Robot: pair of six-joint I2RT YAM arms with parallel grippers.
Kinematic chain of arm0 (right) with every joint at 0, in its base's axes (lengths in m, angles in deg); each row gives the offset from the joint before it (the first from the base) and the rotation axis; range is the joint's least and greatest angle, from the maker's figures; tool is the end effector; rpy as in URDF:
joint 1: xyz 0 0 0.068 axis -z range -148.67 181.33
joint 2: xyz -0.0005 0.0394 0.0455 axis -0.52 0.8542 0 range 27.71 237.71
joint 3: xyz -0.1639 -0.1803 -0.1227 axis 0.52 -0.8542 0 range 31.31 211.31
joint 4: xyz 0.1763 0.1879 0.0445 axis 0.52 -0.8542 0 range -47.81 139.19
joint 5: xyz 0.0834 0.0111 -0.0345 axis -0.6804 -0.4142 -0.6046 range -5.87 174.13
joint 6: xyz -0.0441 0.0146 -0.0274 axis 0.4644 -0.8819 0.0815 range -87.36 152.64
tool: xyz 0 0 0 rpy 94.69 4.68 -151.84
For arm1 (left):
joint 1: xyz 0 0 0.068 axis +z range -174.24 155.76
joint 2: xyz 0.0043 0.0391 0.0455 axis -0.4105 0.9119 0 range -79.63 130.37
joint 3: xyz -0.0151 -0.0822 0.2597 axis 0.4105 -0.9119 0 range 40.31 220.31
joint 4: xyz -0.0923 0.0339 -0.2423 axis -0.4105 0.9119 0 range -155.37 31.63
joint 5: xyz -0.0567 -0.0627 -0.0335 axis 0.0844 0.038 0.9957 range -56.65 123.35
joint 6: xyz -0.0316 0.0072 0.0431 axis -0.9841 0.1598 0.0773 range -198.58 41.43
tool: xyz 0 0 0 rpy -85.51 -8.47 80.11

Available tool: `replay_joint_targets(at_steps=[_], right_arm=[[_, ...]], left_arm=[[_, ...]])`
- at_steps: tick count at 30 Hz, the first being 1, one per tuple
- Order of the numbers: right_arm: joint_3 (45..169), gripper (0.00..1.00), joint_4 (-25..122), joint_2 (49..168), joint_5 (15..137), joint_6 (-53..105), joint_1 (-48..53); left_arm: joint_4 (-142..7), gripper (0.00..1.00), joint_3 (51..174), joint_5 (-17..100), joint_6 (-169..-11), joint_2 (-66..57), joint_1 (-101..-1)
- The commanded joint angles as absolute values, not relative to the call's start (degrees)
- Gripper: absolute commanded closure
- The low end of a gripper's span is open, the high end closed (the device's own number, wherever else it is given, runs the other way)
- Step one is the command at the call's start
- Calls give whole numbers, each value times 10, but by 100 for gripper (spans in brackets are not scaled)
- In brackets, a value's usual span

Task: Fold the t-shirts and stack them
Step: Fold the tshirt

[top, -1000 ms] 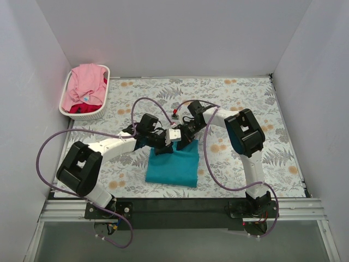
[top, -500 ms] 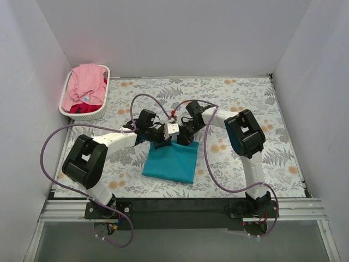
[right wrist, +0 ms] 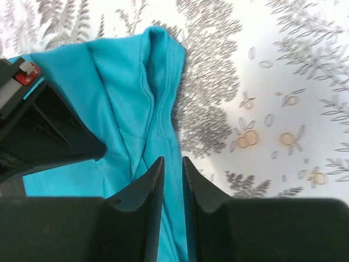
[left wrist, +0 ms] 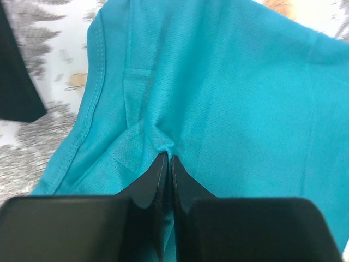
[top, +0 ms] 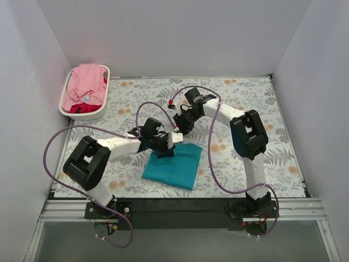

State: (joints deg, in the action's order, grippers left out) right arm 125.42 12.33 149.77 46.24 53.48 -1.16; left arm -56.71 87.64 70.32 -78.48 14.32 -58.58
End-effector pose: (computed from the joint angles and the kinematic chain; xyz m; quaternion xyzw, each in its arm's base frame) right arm 0.3663 0.2593 0.1829 -0.4775 0.7932 0.3361 0.1729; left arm 0.2426 -0.1917 0.1559 0.3584 0.8366 -0.3726 0.1813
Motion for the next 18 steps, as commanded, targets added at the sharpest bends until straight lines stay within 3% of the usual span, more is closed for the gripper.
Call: replay_joint_targets(at_steps=[1,10,18], right_arm=[[1259,75,82,1493,413,556,-10],[1233,81,30,1544,273,593,-10],[1209,83,10,1565,251,609,-10]], left_arm=[[-537,100,864,693,-837,106,-610],[-524,100,849,681,-872,72,-619],[-532,100,864,684,-854,74,-619]])
